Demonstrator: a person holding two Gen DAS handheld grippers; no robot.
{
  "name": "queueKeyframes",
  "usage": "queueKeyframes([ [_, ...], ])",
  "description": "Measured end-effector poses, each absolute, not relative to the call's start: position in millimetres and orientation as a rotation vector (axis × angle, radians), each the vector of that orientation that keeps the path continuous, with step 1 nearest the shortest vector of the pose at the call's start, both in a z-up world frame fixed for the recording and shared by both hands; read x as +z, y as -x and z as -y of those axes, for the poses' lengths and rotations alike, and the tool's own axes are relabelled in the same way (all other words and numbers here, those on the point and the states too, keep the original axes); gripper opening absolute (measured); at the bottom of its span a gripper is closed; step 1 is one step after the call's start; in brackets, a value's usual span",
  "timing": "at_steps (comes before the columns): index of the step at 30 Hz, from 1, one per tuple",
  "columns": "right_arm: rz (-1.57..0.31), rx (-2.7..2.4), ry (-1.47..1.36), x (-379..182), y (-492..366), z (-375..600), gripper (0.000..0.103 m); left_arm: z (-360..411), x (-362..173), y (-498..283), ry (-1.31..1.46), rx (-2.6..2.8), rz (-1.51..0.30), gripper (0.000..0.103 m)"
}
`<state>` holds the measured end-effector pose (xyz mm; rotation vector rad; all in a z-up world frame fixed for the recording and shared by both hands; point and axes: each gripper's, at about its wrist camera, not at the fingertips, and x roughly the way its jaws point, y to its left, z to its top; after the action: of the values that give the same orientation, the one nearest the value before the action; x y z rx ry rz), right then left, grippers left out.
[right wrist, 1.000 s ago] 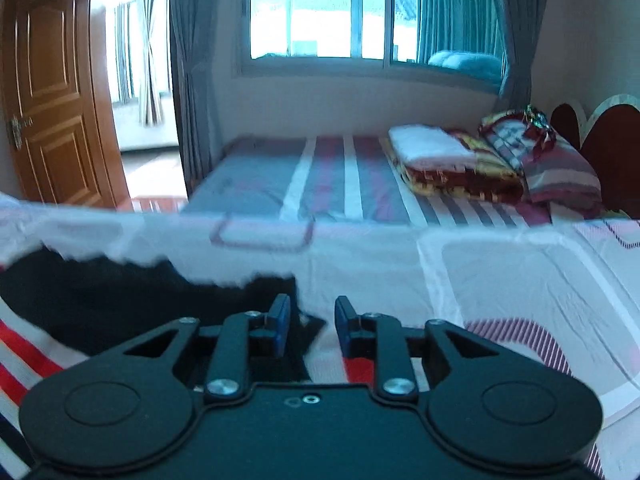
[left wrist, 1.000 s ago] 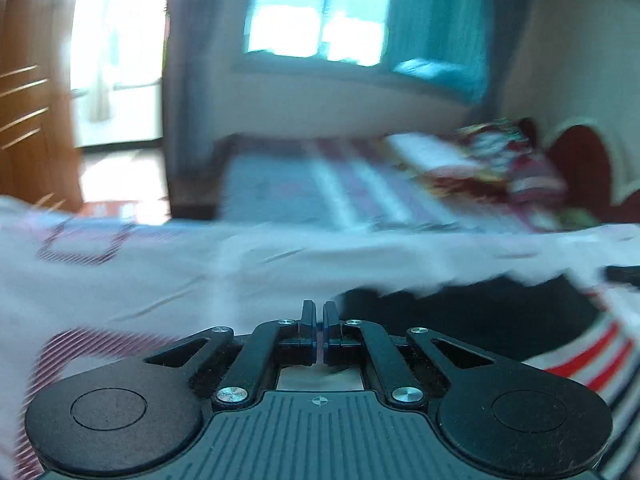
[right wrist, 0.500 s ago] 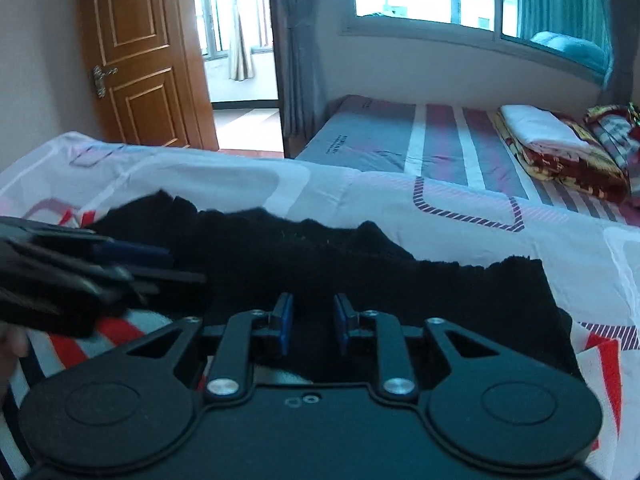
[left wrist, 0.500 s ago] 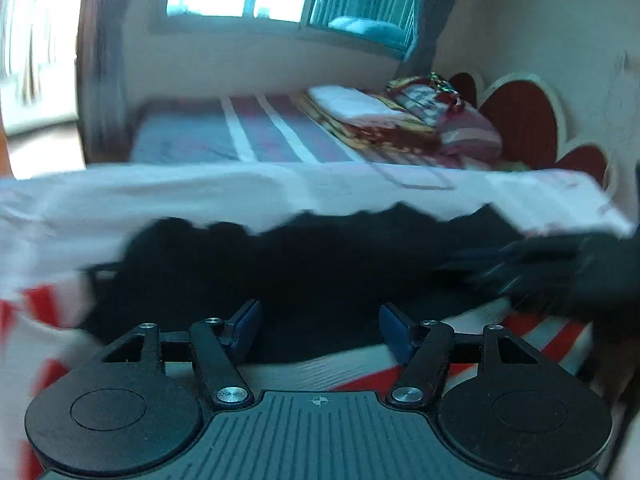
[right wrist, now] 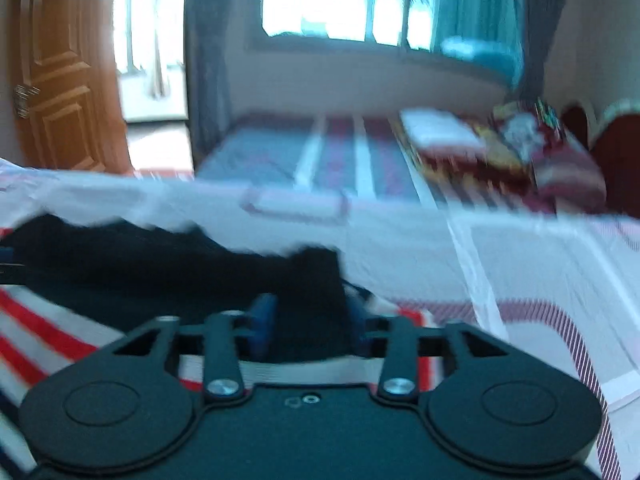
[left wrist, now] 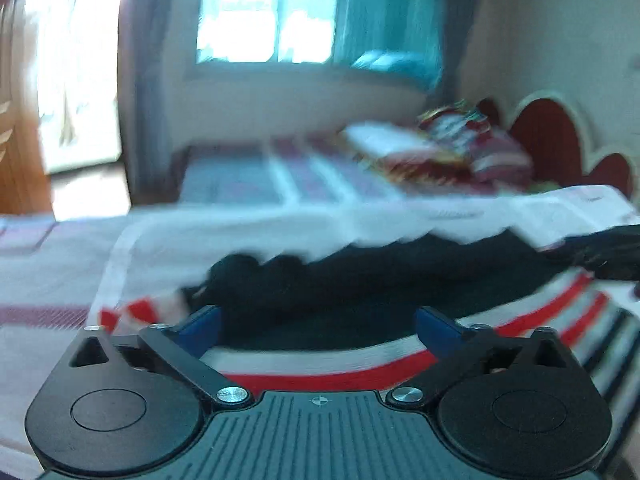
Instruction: Fold small clothes
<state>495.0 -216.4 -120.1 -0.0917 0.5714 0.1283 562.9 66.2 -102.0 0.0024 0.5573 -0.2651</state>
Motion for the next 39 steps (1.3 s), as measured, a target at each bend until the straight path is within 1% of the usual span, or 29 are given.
queueKeyframes([
  [2, -0.574, 0.207, 0.104, -119.7, -482.7, 191.8, 0.039, -49.9, -97.4, -553.7, 0.006, -0.301, -0.561, 0.102],
  [3, -0.579, 0.23, 0.119, -121.4, -478.9, 179.0, 0.036, -42.5, -97.4, -550.3, 0.006, -0.318, -0.563, 0.102],
  [5, -0.597, 0.263, 0.127, -126.9, -474.9, 157.8, 0.025, -29.6, -102.2, -547.6, -0.011, -0.327, -0.59, 0.102],
  [6, -0.608, 0.275, 0.125, -129.5, -473.9, 150.6, 0.024, -25.9, -106.4, -547.2, -0.014, -0.326, -0.61, 0.102],
  [8, -0.63, 0.293, 0.14, -135.4, -471.3, 138.6, 0.024, -25.3, -115.3, -545.3, -0.031, -0.302, -0.659, 0.102],
  [10, -0.642, 0.287, 0.168, -139.9, -466.2, 137.0, 0.031, -34.2, -124.2, -537.7, -0.071, -0.267, -0.676, 0.102],
  [12, -0.649, 0.257, 0.203, -140.8, -460.8, 142.2, 0.03, -51.5, -126.7, -528.2, -0.065, -0.25, -0.671, 0.102],
  [16, -0.645, 0.108, 0.198, -144.6, -445.9, 184.1, 0.032, -92.0, -128.8, -505.7, -0.065, -0.208, -0.661, 0.102],
  [18, -0.666, 0.016, 0.135, -149.1, -440.7, 213.4, 0.032, -99.8, -127.0, -502.5, -0.063, -0.202, -0.663, 0.102],
  [21, -0.665, 0.009, 0.072, -139.3, -429.4, 221.3, 0.032, -93.8, -109.2, -496.6, -0.036, -0.178, -0.645, 0.102],
  [24, -0.595, 0.092, 0.016, -122.3, -405.0, 201.4, 0.033, -70.5, -97.1, -490.2, -0.019, -0.225, -0.617, 0.102],
  [26, -0.599, 0.156, 0.052, -123.7, -396.7, 174.2, 0.03, -51.9, -98.9, -485.5, -0.017, -0.252, -0.622, 0.102],
  [30, -0.63, 0.222, 0.094, -141.7, -388.5, 135.5, 0.031, -26.4, -119.5, -482.0, -0.058, -0.248, -0.679, 0.102],
  [33, -0.619, 0.193, 0.164, -150.3, -381.0, 135.4, 0.031, -38.1, -127.8, -471.4, -0.08, -0.227, -0.673, 0.102],
  [36, -0.628, 0.124, 0.152, -149.6, -372.6, 161.7, 0.031, -58.7, -128.1, -458.6, -0.086, -0.201, -0.668, 0.102],
  [39, -0.65, 0.08, 0.105, -148.1, -367.4, 183.5, 0.032, -67.5, -117.1, -450.7, -0.011, -0.159, -0.648, 0.102],
])
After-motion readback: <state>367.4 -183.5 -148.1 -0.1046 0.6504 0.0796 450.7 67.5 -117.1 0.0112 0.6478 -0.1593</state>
